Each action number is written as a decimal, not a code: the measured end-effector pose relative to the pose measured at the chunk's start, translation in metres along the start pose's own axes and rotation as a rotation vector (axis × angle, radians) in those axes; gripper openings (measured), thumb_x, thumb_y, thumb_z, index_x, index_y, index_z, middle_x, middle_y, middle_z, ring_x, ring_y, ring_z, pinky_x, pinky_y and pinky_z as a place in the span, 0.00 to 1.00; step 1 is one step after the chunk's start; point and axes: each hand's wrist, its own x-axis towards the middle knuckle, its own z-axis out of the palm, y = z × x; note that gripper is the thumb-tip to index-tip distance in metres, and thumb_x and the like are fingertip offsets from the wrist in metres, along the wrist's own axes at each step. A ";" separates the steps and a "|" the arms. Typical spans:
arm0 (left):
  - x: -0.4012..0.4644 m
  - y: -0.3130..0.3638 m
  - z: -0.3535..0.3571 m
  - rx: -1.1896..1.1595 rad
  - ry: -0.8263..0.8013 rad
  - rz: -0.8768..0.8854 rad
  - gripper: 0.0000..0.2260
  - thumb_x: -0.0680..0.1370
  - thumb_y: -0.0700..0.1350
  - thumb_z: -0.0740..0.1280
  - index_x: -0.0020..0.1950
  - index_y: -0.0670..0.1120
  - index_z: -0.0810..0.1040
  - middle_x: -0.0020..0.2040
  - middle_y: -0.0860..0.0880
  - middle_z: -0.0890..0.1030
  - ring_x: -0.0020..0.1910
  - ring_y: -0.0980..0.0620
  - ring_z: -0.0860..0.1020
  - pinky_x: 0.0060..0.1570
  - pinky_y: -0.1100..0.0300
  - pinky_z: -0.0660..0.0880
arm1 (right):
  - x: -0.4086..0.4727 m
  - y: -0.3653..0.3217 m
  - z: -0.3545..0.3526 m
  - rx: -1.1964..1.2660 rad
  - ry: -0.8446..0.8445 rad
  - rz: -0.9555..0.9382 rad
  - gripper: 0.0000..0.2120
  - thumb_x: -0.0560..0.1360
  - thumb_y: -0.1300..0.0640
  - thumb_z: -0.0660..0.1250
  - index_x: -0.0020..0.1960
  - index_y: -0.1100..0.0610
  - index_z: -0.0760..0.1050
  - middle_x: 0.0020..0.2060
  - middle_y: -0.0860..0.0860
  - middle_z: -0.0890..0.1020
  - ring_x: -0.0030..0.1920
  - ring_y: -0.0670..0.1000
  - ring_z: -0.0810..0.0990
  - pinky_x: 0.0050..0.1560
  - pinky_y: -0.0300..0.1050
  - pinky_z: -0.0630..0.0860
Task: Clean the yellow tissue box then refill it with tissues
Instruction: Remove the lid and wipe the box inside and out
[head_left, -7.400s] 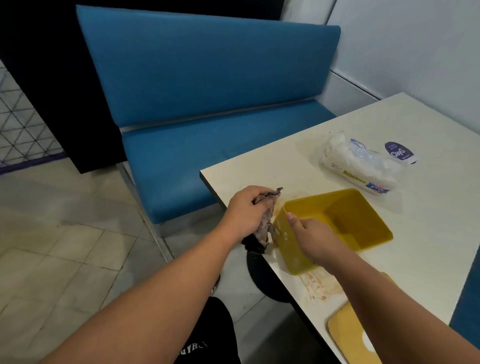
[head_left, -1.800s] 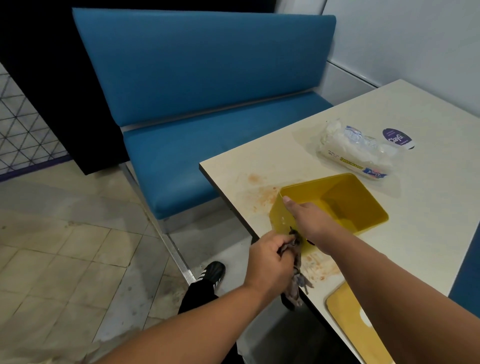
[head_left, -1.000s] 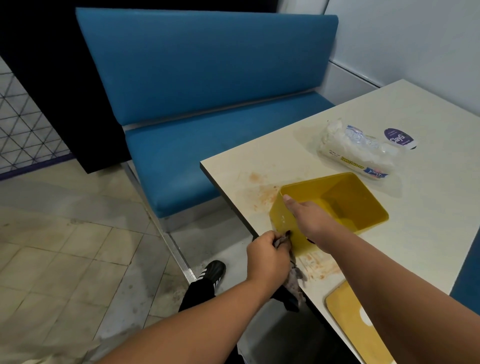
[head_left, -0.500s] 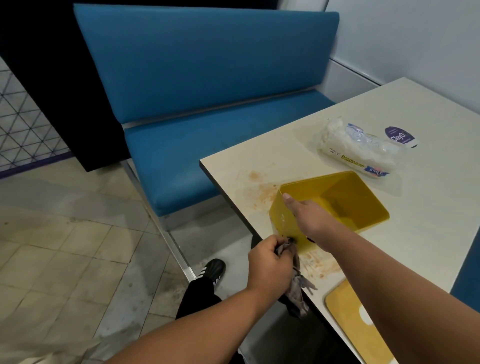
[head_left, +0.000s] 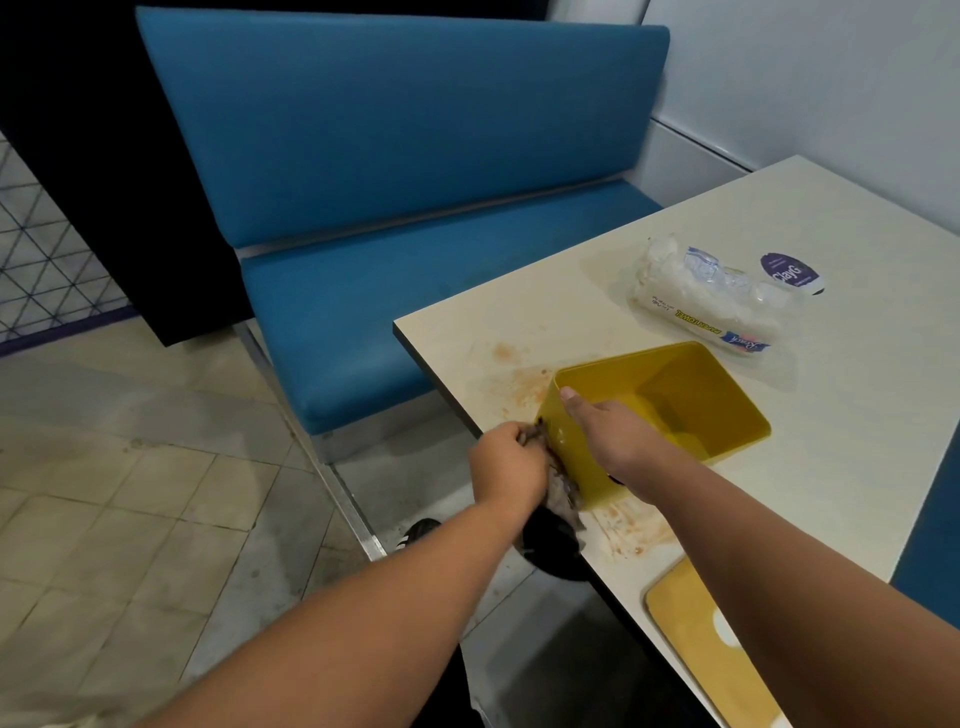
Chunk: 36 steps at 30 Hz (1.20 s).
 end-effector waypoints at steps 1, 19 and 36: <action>0.008 0.005 -0.002 0.043 0.009 -0.007 0.07 0.78 0.42 0.66 0.48 0.45 0.84 0.40 0.50 0.80 0.40 0.51 0.75 0.39 0.63 0.68 | 0.000 0.000 0.000 -0.001 0.002 -0.001 0.25 0.80 0.37 0.52 0.34 0.53 0.51 0.24 0.47 0.53 0.22 0.47 0.52 0.29 0.43 0.51; -0.026 -0.006 0.000 -0.004 -0.149 0.088 0.06 0.77 0.44 0.67 0.44 0.44 0.83 0.39 0.48 0.83 0.40 0.49 0.80 0.38 0.57 0.75 | -0.002 -0.001 -0.001 -0.017 0.006 0.004 0.25 0.80 0.37 0.52 0.35 0.54 0.53 0.24 0.48 0.54 0.22 0.47 0.53 0.28 0.42 0.52; -0.011 0.009 -0.004 -0.094 -0.002 0.178 0.08 0.79 0.41 0.65 0.52 0.48 0.83 0.43 0.56 0.80 0.41 0.57 0.76 0.39 0.69 0.71 | 0.002 0.000 0.000 -0.002 0.002 0.020 0.25 0.80 0.37 0.52 0.36 0.55 0.54 0.25 0.48 0.55 0.23 0.48 0.54 0.29 0.43 0.53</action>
